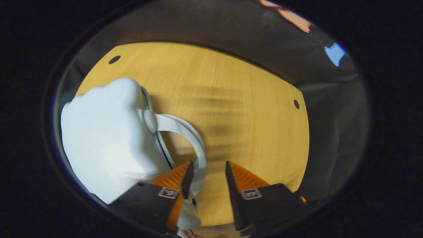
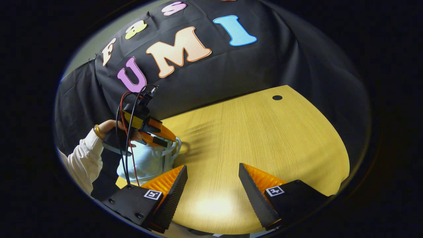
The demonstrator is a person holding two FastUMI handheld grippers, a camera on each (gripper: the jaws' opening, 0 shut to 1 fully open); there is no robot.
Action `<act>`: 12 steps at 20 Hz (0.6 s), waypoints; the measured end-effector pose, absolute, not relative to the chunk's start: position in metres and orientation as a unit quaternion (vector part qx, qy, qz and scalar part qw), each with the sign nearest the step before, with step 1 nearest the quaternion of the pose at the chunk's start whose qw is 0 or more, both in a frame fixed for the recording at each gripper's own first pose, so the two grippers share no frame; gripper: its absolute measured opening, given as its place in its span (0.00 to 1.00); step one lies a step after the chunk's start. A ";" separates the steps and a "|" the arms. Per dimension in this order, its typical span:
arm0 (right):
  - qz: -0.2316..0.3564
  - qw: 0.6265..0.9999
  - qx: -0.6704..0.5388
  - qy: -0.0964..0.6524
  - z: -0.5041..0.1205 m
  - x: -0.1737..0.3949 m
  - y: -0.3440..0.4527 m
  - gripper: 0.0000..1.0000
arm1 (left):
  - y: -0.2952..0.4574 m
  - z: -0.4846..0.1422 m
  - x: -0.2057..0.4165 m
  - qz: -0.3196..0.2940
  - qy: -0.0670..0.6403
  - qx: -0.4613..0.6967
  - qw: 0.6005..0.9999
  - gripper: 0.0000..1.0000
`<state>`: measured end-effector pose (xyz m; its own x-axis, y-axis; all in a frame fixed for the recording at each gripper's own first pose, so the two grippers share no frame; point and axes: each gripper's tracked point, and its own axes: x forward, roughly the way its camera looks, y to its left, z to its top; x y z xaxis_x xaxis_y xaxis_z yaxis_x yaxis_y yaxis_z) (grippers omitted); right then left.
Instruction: First open the suitcase, pack the skin care products into it, and then close the suitcase.
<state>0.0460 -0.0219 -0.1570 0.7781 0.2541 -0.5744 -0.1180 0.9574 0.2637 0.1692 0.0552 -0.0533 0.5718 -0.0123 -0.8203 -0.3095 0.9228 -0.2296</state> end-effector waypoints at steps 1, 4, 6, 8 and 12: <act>0.103 0.938 0.106 0.315 -0.155 0.047 -0.022 0.98 | 0.055 -0.049 0.167 0.086 0.450 -0.164 0.874 0.85; 0.113 0.940 0.101 0.305 -0.147 0.047 -0.025 0.98 | 0.044 -0.029 0.154 0.097 0.422 -0.121 0.893 0.96; 0.120 0.941 0.099 0.301 -0.144 0.046 -0.025 0.98 | 0.027 -0.021 0.138 0.090 0.407 -0.109 0.902 0.96; 0.128 0.941 0.098 0.299 -0.143 0.044 -0.025 0.98 | 0.014 -0.019 0.123 0.085 0.393 -0.098 0.910 0.96; 0.144 0.941 0.091 0.293 -0.138 0.041 -0.023 0.98 | -0.008 -0.019 0.097 0.086 0.374 -0.075 0.920 0.96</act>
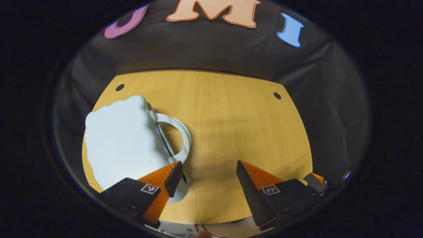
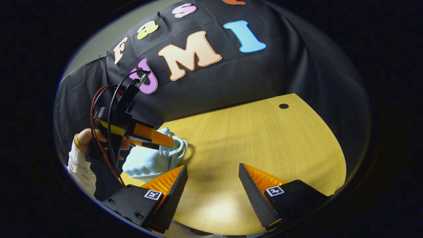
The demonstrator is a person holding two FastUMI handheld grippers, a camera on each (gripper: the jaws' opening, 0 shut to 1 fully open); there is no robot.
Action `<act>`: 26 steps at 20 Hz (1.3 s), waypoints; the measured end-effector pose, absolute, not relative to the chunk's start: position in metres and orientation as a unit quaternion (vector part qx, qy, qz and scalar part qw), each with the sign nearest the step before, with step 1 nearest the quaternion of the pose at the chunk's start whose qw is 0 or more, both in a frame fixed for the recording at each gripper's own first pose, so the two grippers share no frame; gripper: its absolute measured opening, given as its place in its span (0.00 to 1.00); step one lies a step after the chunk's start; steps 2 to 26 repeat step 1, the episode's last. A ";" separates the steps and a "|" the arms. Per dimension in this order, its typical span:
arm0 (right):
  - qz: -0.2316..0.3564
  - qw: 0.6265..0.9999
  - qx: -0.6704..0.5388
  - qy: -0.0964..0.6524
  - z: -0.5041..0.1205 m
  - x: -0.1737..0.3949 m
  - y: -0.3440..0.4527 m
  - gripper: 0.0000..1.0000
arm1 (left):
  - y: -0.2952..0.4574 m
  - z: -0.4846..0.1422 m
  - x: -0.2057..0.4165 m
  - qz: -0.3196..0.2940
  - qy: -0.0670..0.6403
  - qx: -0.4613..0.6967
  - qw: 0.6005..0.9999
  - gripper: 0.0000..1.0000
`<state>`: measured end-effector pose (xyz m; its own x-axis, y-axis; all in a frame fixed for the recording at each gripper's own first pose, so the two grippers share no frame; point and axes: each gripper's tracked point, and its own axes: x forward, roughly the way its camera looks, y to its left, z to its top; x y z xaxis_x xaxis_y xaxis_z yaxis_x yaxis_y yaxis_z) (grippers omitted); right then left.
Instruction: First open the suitcase, pack the skin care products into it, and then close the suitcase.
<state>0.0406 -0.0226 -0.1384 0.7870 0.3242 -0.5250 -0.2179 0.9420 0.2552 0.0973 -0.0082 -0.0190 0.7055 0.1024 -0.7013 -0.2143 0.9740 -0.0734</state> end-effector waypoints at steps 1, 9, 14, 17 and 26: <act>0.147 0.940 0.090 0.293 -0.139 0.039 -0.022 0.98 | -0.013 -0.021 0.092 0.088 0.371 -0.074 0.922 0.95; 0.147 0.940 0.090 0.293 -0.139 0.039 -0.022 0.98 | -0.013 -0.021 0.092 0.088 0.371 -0.074 0.922 0.95; 0.147 0.940 0.090 0.293 -0.139 0.039 -0.022 0.98 | -0.013 -0.021 0.092 0.088 0.371 -0.074 0.922 0.95; 0.147 0.940 0.090 0.293 -0.139 0.039 -0.022 0.98 | -0.013 -0.021 0.092 0.088 0.371 -0.074 0.922 0.95; 0.147 0.940 0.090 0.293 -0.139 0.039 -0.022 0.98 | -0.013 -0.021 0.092 0.088 0.371 -0.074 0.922 0.95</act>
